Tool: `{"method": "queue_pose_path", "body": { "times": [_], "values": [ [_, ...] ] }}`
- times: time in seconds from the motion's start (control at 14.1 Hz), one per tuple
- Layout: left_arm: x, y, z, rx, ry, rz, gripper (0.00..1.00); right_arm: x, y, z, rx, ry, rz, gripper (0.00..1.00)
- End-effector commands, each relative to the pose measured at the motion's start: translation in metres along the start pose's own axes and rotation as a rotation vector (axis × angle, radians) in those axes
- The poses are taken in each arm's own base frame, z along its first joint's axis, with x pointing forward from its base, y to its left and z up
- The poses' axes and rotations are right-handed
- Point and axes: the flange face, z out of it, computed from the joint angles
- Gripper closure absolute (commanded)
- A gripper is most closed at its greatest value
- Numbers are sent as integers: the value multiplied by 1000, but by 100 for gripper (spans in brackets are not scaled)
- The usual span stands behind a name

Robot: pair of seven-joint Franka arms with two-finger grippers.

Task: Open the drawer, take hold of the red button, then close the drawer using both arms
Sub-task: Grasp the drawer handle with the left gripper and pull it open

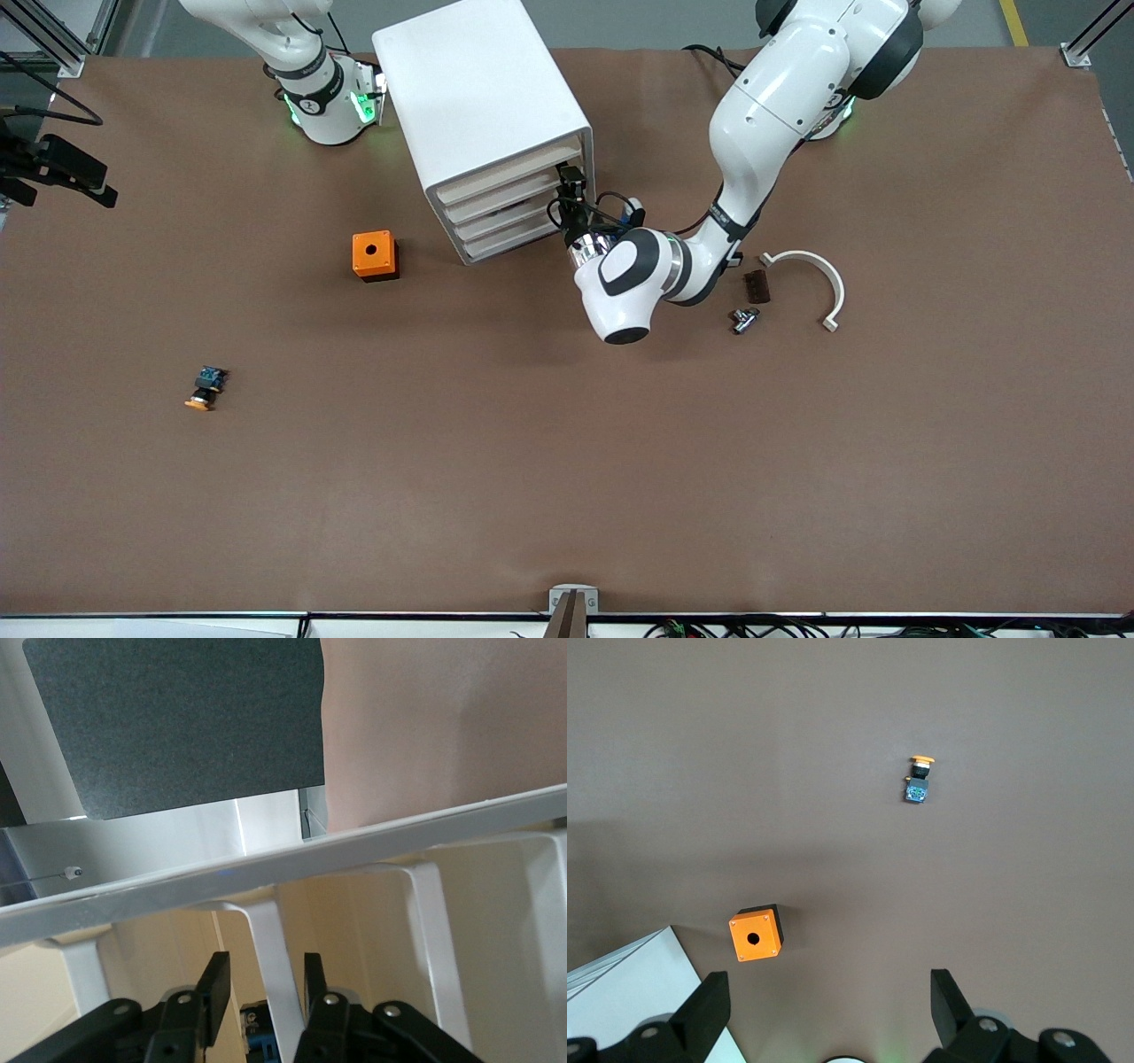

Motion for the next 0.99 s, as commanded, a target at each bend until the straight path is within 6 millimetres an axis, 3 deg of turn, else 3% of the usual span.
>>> {"method": "queue_pose_path", "body": {
  "times": [0.0, 0.21, 0.5, 0.92],
  "values": [
    [-3, -2, 10, 26, 4, 35, 66, -3, -1, -7, -14, 11, -4, 0],
    [-7, -4, 21, 28, 34, 38, 69, -5, 1, -9, -9, 13, 11, 0],
    [-3, 4, 25, 45, 44, 27, 82, -10, 8, -7, -5, -15, 24, 0],
    [4, 9, 9, 36, 20, 6, 87, -11, 3, -9, -4, -13, 15, 0]
  ]
}}
